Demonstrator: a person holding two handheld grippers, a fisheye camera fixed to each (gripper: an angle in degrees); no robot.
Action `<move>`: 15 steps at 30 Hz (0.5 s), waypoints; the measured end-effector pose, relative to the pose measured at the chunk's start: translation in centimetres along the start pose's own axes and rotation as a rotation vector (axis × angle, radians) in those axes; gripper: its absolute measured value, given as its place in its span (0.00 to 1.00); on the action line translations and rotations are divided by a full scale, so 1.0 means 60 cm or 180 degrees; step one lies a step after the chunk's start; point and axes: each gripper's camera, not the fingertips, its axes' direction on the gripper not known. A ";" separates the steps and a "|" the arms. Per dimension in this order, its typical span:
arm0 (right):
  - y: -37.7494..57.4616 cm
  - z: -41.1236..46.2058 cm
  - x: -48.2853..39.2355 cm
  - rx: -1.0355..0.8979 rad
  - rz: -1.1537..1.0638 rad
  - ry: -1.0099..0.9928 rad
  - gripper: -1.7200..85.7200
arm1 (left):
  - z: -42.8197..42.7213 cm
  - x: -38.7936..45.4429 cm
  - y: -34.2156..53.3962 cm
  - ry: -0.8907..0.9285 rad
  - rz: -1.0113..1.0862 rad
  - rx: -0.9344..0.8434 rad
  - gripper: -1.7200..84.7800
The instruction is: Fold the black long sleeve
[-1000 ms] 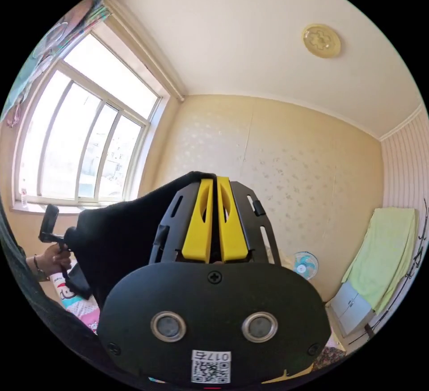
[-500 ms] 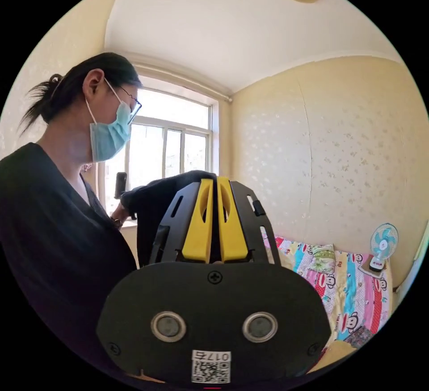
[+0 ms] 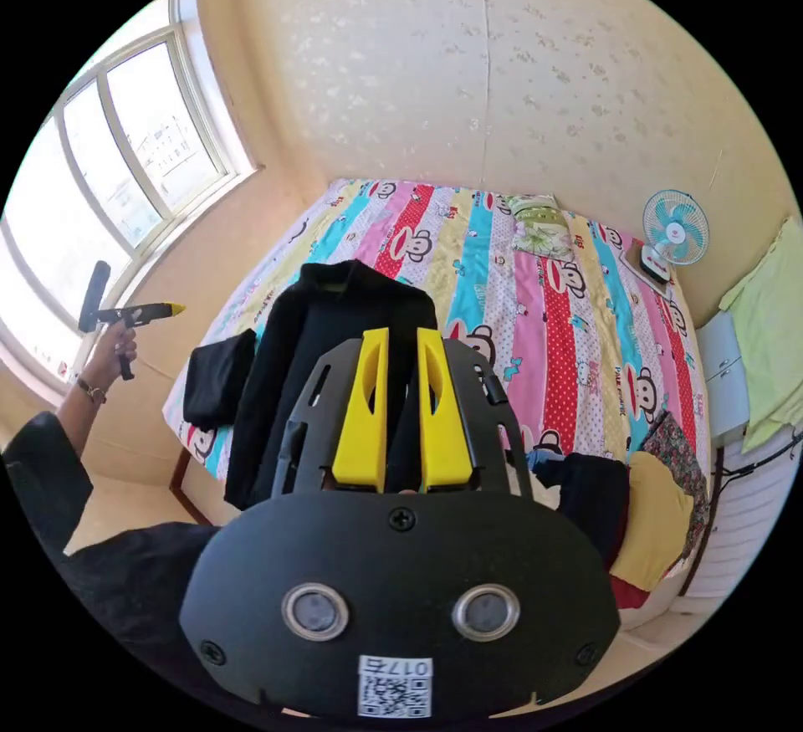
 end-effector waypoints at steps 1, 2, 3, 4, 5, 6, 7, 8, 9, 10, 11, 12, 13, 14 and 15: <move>0.051 0.026 0.006 -0.0274 -0.0059 0.0019 0.10 | 0.039 -0.034 0.045 -0.0055 -0.0072 -0.0192 0.16; 0.079 0.037 0.011 -0.0410 -0.0057 0.0019 0.10 | 0.087 -0.072 0.092 -0.0120 -0.0200 -0.0475 0.16; 0.136 0.053 0.027 -0.0666 -0.0006 -0.0002 0.10 | 0.112 -0.091 0.116 -0.0124 -0.0278 -0.0637 0.17; 0.187 0.058 0.047 -0.0881 0.0098 -0.0025 0.09 | 0.161 -0.129 0.163 -0.0073 -0.0459 -0.0967 0.18; 0.210 0.058 0.059 -0.0984 0.0184 -0.0028 0.09 | 0.201 -0.163 0.209 0.0000 -0.0666 -0.1202 0.18; 0.250 0.052 0.086 -0.1179 0.0403 -0.0023 0.09 | 0.217 -0.177 0.229 0.0033 -0.0760 -0.1292 0.19; 0.281 0.040 0.115 -0.1339 0.0657 -0.0019 0.09 | 0.244 -0.204 0.266 0.0038 -0.0957 -0.1451 0.19; 0.293 0.032 0.129 -0.1401 0.0797 -0.0028 0.09 | 0.262 -0.226 0.296 0.0004 -0.1126 -0.1551 0.19; 0.309 0.015 0.157 -0.1471 0.1071 -0.0086 0.09 | 0.269 -0.234 0.307 0.0003 -0.1185 -0.1584 0.19; 0.314 -0.004 0.180 -0.1465 0.1285 -0.0177 0.09 | 0.285 -0.246 0.325 0.0054 -0.1241 -0.1664 0.19; 0.314 -0.013 0.191 -0.1448 0.1364 -0.0217 0.09 | 0.307 -0.256 0.340 0.0121 -0.1262 -0.1833 0.18; 0.309 -0.029 0.209 -0.1422 0.1467 -0.0252 0.09 | 0.317 -0.260 0.345 0.0130 -0.1293 -0.1923 0.17; 0.301 -0.041 0.227 -0.1433 0.1540 -0.0226 0.09 | 0.320 -0.268 0.347 0.0077 -0.1384 -0.1973 0.16; 0.297 -0.045 0.235 -0.1452 0.1581 -0.0204 0.08 | 0.307 -0.274 0.336 -0.0035 -0.1414 -0.1995 0.14; 0.290 -0.054 0.253 -0.1499 0.1677 -0.0172 0.08 | 0.302 -0.275 0.328 -0.0078 -0.1378 -0.2070 0.12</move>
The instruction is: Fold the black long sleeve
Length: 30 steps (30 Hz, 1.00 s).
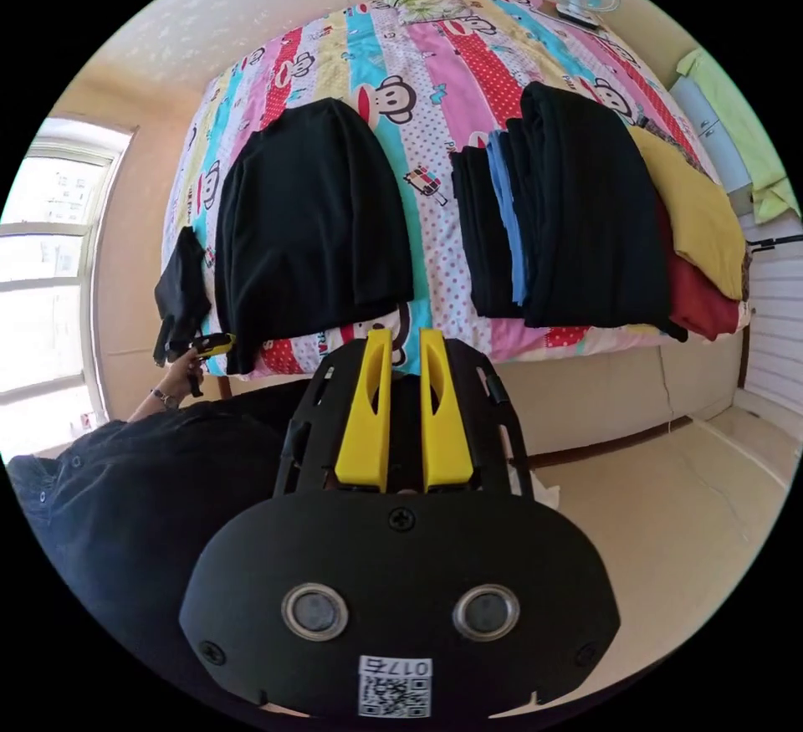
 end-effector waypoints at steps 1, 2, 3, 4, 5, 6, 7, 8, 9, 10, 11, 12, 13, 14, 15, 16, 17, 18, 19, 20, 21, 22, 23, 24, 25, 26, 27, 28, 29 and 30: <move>-0.008 -0.014 0.013 -0.0026 0.0100 -0.0016 0.08 | -0.020 0.005 -0.007 -0.0019 0.0171 -0.0178 0.08; -0.011 -0.021 0.019 -0.0032 0.0145 -0.0036 0.08 | -0.047 0.011 -0.010 0.0162 0.0455 -0.0334 0.05; -0.017 -0.034 0.031 -0.0049 0.0208 -0.0083 0.08 | -0.065 0.015 -0.009 0.0293 0.0630 -0.0421 0.05; -0.024 -0.046 0.041 -0.0086 0.0221 -0.0114 0.08 | -0.115 0.019 0.002 0.0439 0.0912 -0.0467 0.04; -0.029 -0.052 0.045 -0.0111 0.0214 -0.0113 0.08 | -0.185 0.015 0.022 0.0340 0.1087 -0.0346 0.04; -0.041 -0.062 0.054 -0.0174 0.0193 -0.0076 0.08 | -0.223 0.010 0.034 0.0228 0.1137 -0.0249 0.04; -0.057 -0.069 0.062 -0.0253 0.0157 -0.0015 0.09 | -0.302 -0.007 0.060 -0.0006 0.1173 -0.0023 0.04; -0.066 -0.071 0.065 -0.0289 0.0136 0.0017 0.09 | -0.378 -0.034 0.084 -0.0167 0.1124 0.0231 0.04; -0.087 -0.073 0.070 -0.0356 0.0086 0.0072 0.09 | -0.415 -0.053 0.095 -0.0212 0.1050 0.0380 0.04; -0.111 -0.073 0.073 -0.0421 0.0021 0.0093 0.10 | -0.486 -0.104 0.119 -0.0246 0.0764 0.0721 0.05; -0.123 -0.072 0.073 -0.0451 -0.0019 0.0094 0.10 | -0.548 -0.171 0.147 -0.0225 0.0237 0.1134 0.05; -0.149 -0.069 0.072 -0.0511 -0.0105 0.0088 0.10 | -0.575 -0.207 0.166 -0.0190 -0.0059 0.1368 0.06; -0.176 -0.062 0.068 -0.0587 -0.0195 0.0092 0.11 | -0.614 -0.272 0.208 -0.0109 -0.0548 0.1770 0.07; -0.189 -0.058 0.065 -0.0629 -0.0246 0.0102 0.12 | -0.638 -0.320 0.248 0.0083 -0.0722 0.2041 0.10; -0.216 -0.046 0.059 -0.0724 -0.0348 0.0144 0.13 | -0.645 -0.338 0.263 0.0194 -0.0748 0.2108 0.11; -0.242 -0.030 0.053 -0.0834 -0.0445 0.0196 0.14 | -0.651 -0.362 0.286 0.0397 -0.0725 0.2129 0.13; -0.255 -0.021 0.051 -0.0888 -0.0480 0.0220 0.15 | -0.646 -0.372 0.300 0.0572 -0.0645 0.2095 0.14; -0.279 0.001 0.048 -0.1015 -0.0537 0.0254 0.16 | -0.640 -0.372 0.304 0.0647 -0.0598 0.2067 0.15; -0.301 0.023 0.048 -0.1148 -0.0561 0.0285 0.17 | -0.621 -0.365 0.309 0.0774 -0.0489 0.1975 0.15; -0.312 0.034 0.049 -0.1205 -0.0557 0.0307 0.17 | -0.593 -0.348 0.307 0.0890 -0.0343 0.1790 0.15; -0.331 0.053 0.053 -0.1275 -0.0515 0.0393 0.18 | -0.577 -0.337 0.304 0.0942 -0.0260 0.1657 0.15; -0.348 0.066 0.058 -0.1262 -0.0482 0.0469 0.18 | -0.543 -0.313 0.298 0.1000 -0.0115 0.1364 0.15; -0.356 0.072 0.060 -0.1250 -0.0484 0.0487 0.18 | -0.510 -0.289 0.296 0.0963 -0.0022 0.1075 0.16; -0.372 0.085 0.067 -0.1262 -0.0489 0.0494 0.18 | -0.496 -0.278 0.297 0.0924 0.0008 0.0958 0.16; -0.385 0.099 0.075 -0.1283 -0.0474 0.0413 0.18 | -0.473 -0.259 0.302 0.0854 0.0048 0.0776 0.16; -0.390 0.105 0.080 -0.1292 -0.0481 0.0306 0.18 | -0.455 -0.243 0.305 0.0827 0.0106 0.0610 0.16; -0.397 0.119 0.088 -0.1337 -0.0491 0.0133 0.17 | -0.448 -0.236 0.306 0.0827 0.0142 0.0525 0.16; -0.401 0.134 0.094 -0.1431 -0.0529 0.0123 0.16 | -0.436 -0.226 0.305 0.0821 0.0210 0.0371 0.16; -0.401 0.141 0.095 -0.1495 -0.0585 0.0155 0.14 | -0.430 -0.218 0.303 0.0773 0.0286 0.0239 0.16; -0.400 0.147 0.098 -0.1586 -0.0709 0.0330 0.11 | -0.429 -0.216 0.301 0.0727 0.0316 0.0182 0.17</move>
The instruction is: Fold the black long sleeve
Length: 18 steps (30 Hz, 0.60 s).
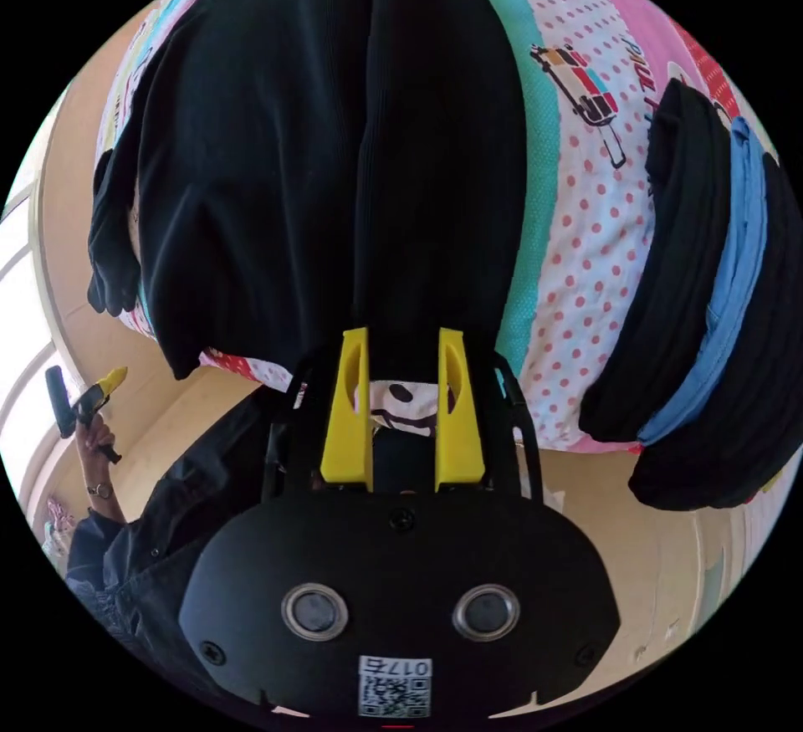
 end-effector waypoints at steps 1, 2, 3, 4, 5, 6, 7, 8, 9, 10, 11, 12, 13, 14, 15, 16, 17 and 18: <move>0.006 -0.011 0.002 -0.0014 -0.0176 0.0172 0.08 | -0.001 0.000 -0.004 -0.0094 0.0022 -0.0094 0.17; 0.012 -0.021 0.003 -0.0006 -0.0290 0.0185 0.07 | -0.008 -0.003 -0.006 -0.0144 0.0037 -0.0135 0.17; 0.030 -0.049 0.013 0.0046 -0.0466 0.0180 0.07 | -0.013 -0.006 -0.006 -0.0141 0.0039 -0.0137 0.17; 0.056 -0.089 0.027 0.0186 -0.0615 0.0203 0.06 | -0.025 -0.011 -0.005 -0.0069 0.0044 -0.0125 0.16; 0.071 -0.112 0.037 0.0271 -0.0691 0.0207 0.06 | -0.035 -0.018 -0.003 0.0044 0.0048 -0.0113 0.16; 0.104 -0.163 0.063 0.0451 -0.0794 0.0209 0.06 | -0.040 -0.022 -0.001 0.0096 0.0041 -0.0107 0.15; 0.134 -0.217 0.100 0.0626 -0.0708 0.0277 0.06 | -0.046 -0.030 0.002 0.0166 0.0018 -0.0108 0.15; 0.150 -0.245 0.122 0.0736 -0.0614 0.0330 0.06 | -0.051 -0.037 0.005 0.0183 0.0001 -0.0122 0.15; 0.183 -0.303 0.169 0.1012 -0.0373 0.0436 0.06 | -0.052 -0.040 0.006 0.0177 -0.0005 -0.0129 0.15; 0.219 -0.357 0.222 0.1337 0.0020 0.0560 0.07 | -0.052 -0.044 0.008 0.0160 -0.0002 -0.0153 0.15; 0.240 -0.382 0.251 0.1513 0.0313 0.0626 0.07 | -0.050 -0.046 0.010 0.0147 0.0018 -0.0188 0.15; 0.282 -0.418 0.299 0.1830 0.0868 0.0676 0.07 | -0.047 -0.047 0.011 0.0137 0.0028 -0.0207 0.15; 0.319 -0.433 0.325 0.2102 0.1234 0.0656 0.09 | -0.039 -0.050 0.012 0.0101 0.0034 -0.0243 0.16; 0.332 -0.432 0.328 0.2191 0.1304 0.0655 0.09 | -0.029 -0.053 0.013 0.0061 0.0014 -0.0292 0.16; 0.339 -0.416 0.317 0.2241 0.1231 0.0670 0.10 | -0.024 -0.055 0.014 0.0045 0.0003 -0.0317 0.17; 0.326 -0.380 0.290 0.2107 0.1022 0.0647 0.12 | -0.015 -0.058 0.014 0.0019 -0.0014 -0.0351 0.17; 0.314 -0.358 0.275 0.1985 0.0885 0.0604 0.13 | -0.009 -0.060 0.015 -0.0015 -0.0020 -0.0349 0.18; 0.285 -0.307 0.241 0.1688 0.0571 0.0452 0.14 | -0.007 -0.061 0.016 -0.0030 -0.0018 -0.0339 0.18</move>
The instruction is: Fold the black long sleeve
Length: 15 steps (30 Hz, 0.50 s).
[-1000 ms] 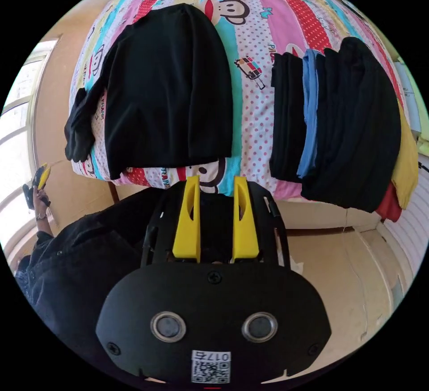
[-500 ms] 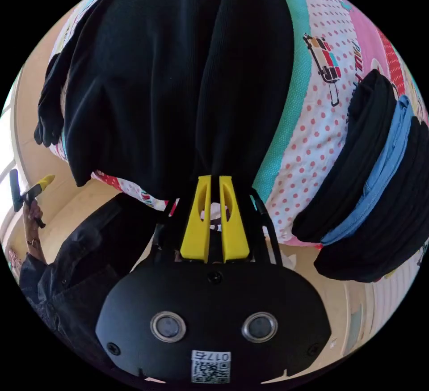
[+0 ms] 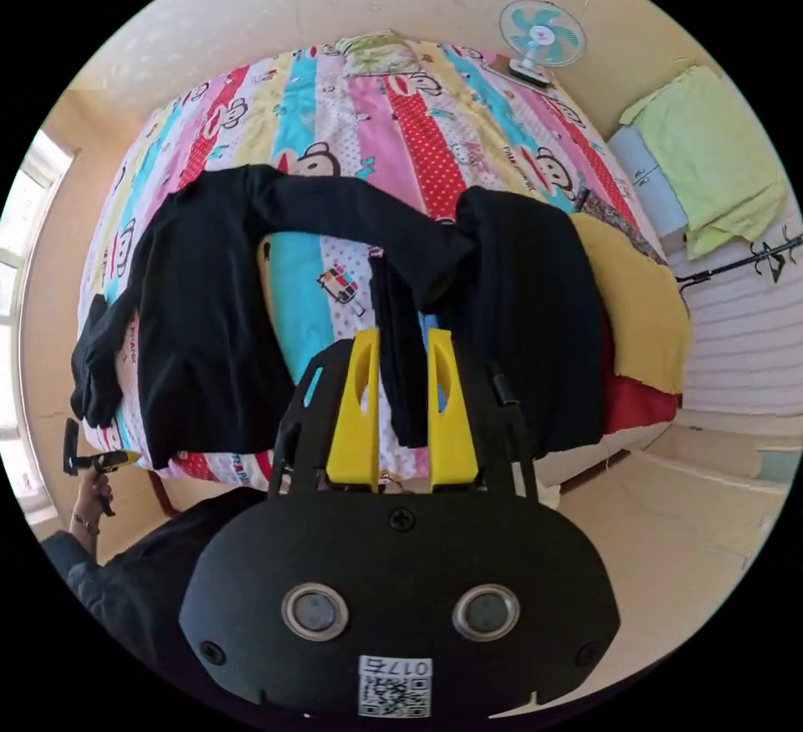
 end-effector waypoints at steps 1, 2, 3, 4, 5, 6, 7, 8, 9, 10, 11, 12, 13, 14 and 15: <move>0.008 0.053 -0.040 -0.0239 -0.0202 -0.0156 0.16 | 0.004 -0.001 -0.002 -0.0025 0.0007 0.0020 0.18; 0.013 0.078 -0.057 -0.0325 -0.0274 -0.0218 0.17 | 0.010 -0.001 -0.006 -0.0011 0.0027 -0.0030 0.18; 0.024 0.129 -0.086 -0.0492 -0.0349 -0.0349 0.17 | 0.014 -0.002 -0.010 0.0012 0.0045 -0.0084 0.18; 0.030 0.180 -0.103 -0.0728 -0.0307 -0.0517 0.18 | 0.018 -0.001 -0.017 0.0036 0.0074 -0.0170 0.18; 0.033 0.203 -0.109 -0.0846 -0.0250 -0.0629 0.18 | 0.016 0.000 -0.022 0.0014 0.0111 -0.0182 0.18; 0.039 0.244 -0.117 -0.1044 -0.0132 -0.0876 0.18 | 0.015 0.002 -0.025 -0.0006 0.0143 -0.0177 0.19; 0.046 0.281 -0.126 -0.1254 -0.0052 -0.0925 0.18 | 0.018 0.007 -0.032 -0.0049 0.0228 -0.0210 0.19; 0.049 0.293 -0.130 -0.1323 -0.0034 -0.0852 0.17 | 0.031 0.009 -0.040 -0.0092 0.0265 -0.0341 0.19; 0.054 0.300 -0.137 -0.1309 -0.0054 -0.0654 0.16 | 0.040 0.008 -0.043 -0.0100 0.0253 -0.0416 0.18; 0.053 0.299 -0.145 -0.1369 -0.0172 -0.0539 0.15 | 0.052 0.005 -0.045 -0.0113 0.0182 -0.0467 0.18; 0.052 0.298 -0.150 -0.1447 -0.0275 -0.0534 0.13 | 0.051 0.003 -0.045 -0.0181 0.0099 -0.0440 0.17; 0.050 0.289 -0.157 -0.1593 -0.0510 -0.0585 0.09 | 0.049 0.003 -0.045 -0.0217 0.0081 -0.0461 0.16; 0.050 0.268 -0.158 -0.1640 -0.0712 -0.0497 0.08 | 0.044 0.006 -0.043 -0.0197 0.0118 -0.0571 0.13; 0.051 0.252 -0.157 -0.1602 -0.0812 -0.0460 0.08 | 0.036 0.013 -0.038 0.0021 0.0273 -0.0694 0.08; 0.056 0.214 -0.151 -0.1506 -0.0972 -0.0408 0.07 | 0.029 0.017 -0.032 0.0077 0.0346 -0.0736 0.06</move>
